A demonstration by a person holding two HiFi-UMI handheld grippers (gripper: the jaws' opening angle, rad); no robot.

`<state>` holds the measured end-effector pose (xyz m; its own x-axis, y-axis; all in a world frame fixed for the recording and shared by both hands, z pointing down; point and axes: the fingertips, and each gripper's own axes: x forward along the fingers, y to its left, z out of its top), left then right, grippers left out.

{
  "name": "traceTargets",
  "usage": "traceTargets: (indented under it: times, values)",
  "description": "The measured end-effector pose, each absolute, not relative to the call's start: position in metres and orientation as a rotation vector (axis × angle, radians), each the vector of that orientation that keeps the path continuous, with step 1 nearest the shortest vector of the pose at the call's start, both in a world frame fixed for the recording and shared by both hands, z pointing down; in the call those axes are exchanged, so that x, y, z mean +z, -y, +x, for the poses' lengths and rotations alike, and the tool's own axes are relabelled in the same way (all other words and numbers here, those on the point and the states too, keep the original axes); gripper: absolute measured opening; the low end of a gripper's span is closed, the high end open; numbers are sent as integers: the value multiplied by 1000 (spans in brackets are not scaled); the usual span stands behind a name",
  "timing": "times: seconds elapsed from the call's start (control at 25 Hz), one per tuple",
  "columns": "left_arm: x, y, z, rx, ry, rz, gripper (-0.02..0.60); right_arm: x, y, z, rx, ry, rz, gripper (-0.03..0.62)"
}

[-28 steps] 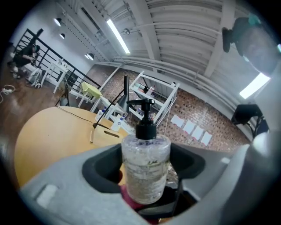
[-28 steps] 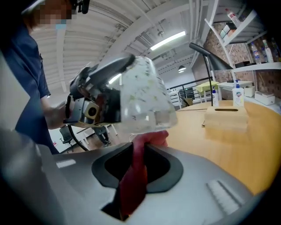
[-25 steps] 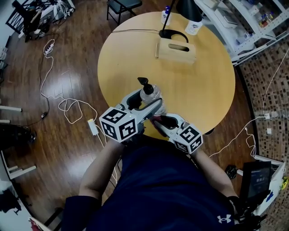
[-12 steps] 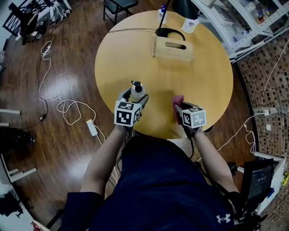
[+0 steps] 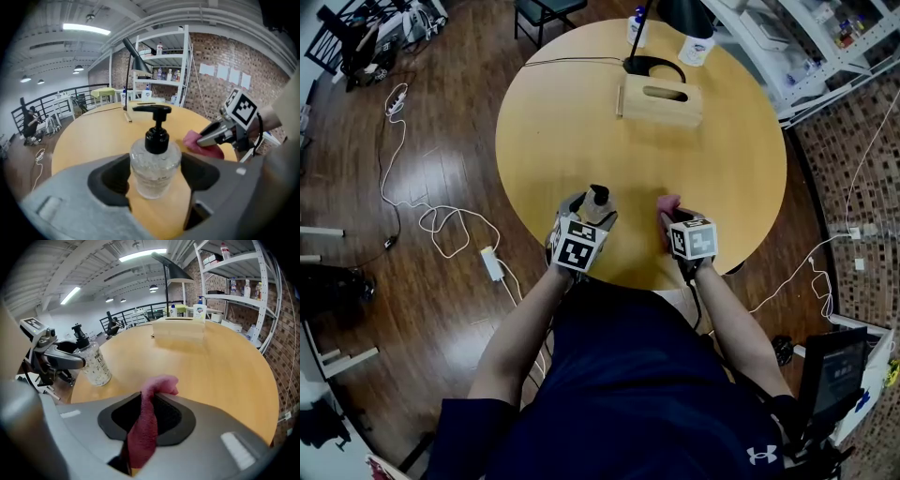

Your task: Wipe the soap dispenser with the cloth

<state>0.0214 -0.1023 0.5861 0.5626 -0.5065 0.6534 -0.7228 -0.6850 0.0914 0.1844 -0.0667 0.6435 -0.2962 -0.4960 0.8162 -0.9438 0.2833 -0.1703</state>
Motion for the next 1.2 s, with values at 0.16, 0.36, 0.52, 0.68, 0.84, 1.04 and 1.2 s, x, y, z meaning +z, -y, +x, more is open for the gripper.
traceTargets:
  times: [0.16,0.36,0.52,0.68,0.84,1.04,1.2]
  values:
    - [595,98,11,875,1016,2422,336,653,67,188,873,1884,1270,89]
    - [595,97,-1,891,1009,2367,337,690,61,188,913,1769,1229,103]
    - [601,80,-7,989,999,2328,359,691,62,186,982,1783,1193,112]
    - [617,49,-22,906,1017,2213,360,671,64,192,1109,1887,1262,133]
    - [608,12,-25,832,1032,2092,360,613,68,215,1010,2053,1469,138]
    - [591,-38,-31,803,1094,1982,336,550,58,246,970,2226,1744,158]
    - [588,-75,-15,802,1046,1982,301,522,26,257,1008,2349,1824,108]
